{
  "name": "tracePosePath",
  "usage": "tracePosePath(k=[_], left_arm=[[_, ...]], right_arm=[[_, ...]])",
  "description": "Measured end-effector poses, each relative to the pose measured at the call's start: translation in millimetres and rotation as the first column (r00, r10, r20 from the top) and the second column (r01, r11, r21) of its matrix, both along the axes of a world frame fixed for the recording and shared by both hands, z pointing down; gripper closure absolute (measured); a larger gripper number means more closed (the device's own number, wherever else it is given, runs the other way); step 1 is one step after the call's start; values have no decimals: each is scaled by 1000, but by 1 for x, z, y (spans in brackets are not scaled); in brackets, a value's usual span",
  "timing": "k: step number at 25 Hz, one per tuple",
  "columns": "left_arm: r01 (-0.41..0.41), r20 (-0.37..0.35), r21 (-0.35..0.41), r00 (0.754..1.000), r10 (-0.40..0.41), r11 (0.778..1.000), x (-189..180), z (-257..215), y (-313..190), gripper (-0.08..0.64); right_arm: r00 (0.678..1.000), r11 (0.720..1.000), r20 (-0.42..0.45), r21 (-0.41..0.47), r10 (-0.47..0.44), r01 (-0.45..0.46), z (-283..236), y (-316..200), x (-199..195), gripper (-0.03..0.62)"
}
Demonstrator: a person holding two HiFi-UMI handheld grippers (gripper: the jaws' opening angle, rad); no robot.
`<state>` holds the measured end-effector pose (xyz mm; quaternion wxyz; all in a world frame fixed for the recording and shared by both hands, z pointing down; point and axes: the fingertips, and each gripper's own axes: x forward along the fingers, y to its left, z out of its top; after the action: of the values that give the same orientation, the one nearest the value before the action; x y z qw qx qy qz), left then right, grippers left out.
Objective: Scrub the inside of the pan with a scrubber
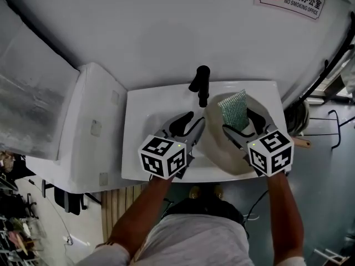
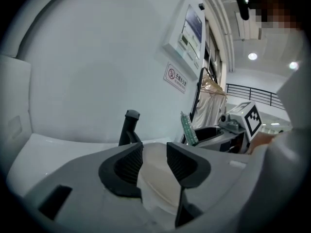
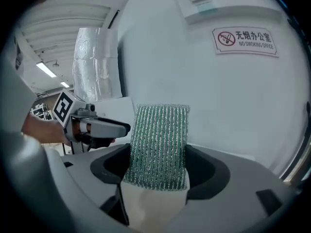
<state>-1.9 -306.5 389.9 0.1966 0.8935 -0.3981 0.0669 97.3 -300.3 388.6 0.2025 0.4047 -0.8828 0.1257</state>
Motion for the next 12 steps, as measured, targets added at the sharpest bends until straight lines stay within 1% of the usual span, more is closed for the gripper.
tracePosePath(k=[6, 12], left_arm=[[20, 22, -123, 1000, -17, 992, 5, 31, 2, 366], [16, 42, -222, 999, -6, 975, 12, 57, 5, 360]], right_arm=[[997, 993, -45, -100, -59, 55, 36, -5, -11, 239], [990, 975, -82, -202, -115, 97, 71, -9, -21, 239]])
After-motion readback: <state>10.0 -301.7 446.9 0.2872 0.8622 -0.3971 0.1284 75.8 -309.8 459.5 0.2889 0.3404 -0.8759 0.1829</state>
